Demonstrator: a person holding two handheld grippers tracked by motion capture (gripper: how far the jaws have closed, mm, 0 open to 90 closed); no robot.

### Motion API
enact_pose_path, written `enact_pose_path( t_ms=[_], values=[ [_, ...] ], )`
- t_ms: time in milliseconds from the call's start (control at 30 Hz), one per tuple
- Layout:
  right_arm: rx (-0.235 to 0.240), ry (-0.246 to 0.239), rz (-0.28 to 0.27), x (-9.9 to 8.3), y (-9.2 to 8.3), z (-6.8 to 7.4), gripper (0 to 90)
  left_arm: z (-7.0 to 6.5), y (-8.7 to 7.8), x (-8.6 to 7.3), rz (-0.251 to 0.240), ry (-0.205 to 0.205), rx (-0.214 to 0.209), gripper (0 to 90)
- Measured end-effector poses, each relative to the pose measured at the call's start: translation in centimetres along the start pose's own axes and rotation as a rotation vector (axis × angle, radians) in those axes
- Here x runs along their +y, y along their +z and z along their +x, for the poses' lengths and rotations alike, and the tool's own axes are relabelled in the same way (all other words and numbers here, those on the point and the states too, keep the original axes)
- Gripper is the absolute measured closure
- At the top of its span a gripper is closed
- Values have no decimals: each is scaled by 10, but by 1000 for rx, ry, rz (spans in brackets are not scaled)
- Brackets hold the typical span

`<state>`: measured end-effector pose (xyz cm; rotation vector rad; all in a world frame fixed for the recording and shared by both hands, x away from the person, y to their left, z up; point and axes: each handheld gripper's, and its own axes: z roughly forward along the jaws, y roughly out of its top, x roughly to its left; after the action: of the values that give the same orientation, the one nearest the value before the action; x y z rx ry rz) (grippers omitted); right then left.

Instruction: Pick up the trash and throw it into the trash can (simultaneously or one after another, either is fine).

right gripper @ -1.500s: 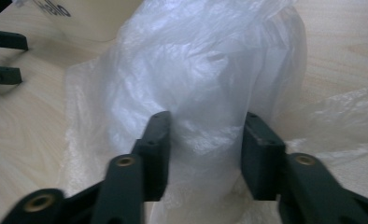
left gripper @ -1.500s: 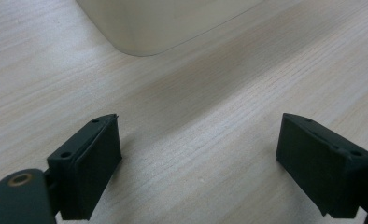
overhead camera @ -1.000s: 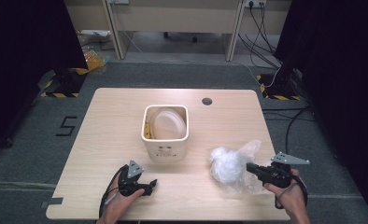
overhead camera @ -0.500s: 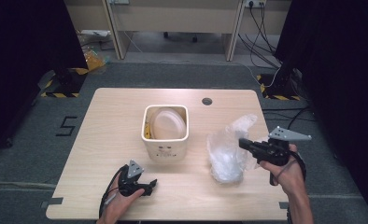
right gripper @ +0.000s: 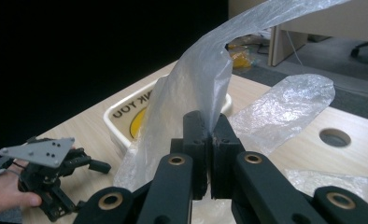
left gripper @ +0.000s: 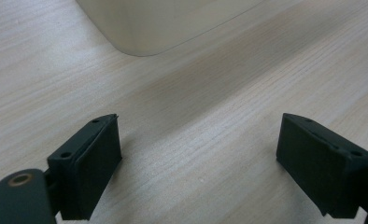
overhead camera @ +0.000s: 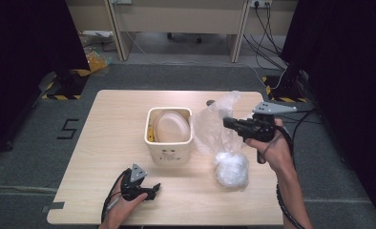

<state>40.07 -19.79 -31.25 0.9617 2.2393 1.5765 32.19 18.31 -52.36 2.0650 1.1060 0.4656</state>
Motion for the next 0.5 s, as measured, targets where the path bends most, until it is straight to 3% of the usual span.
enact_pose_path(
  t_ms=[233,500],
  values=[
    [37,-29,16,28,32,12,879,0,0,0,3,0,-1,129],
    [34,-68,96,49,80,23,879,0,0,0,5,0,-3,129]
  ],
)
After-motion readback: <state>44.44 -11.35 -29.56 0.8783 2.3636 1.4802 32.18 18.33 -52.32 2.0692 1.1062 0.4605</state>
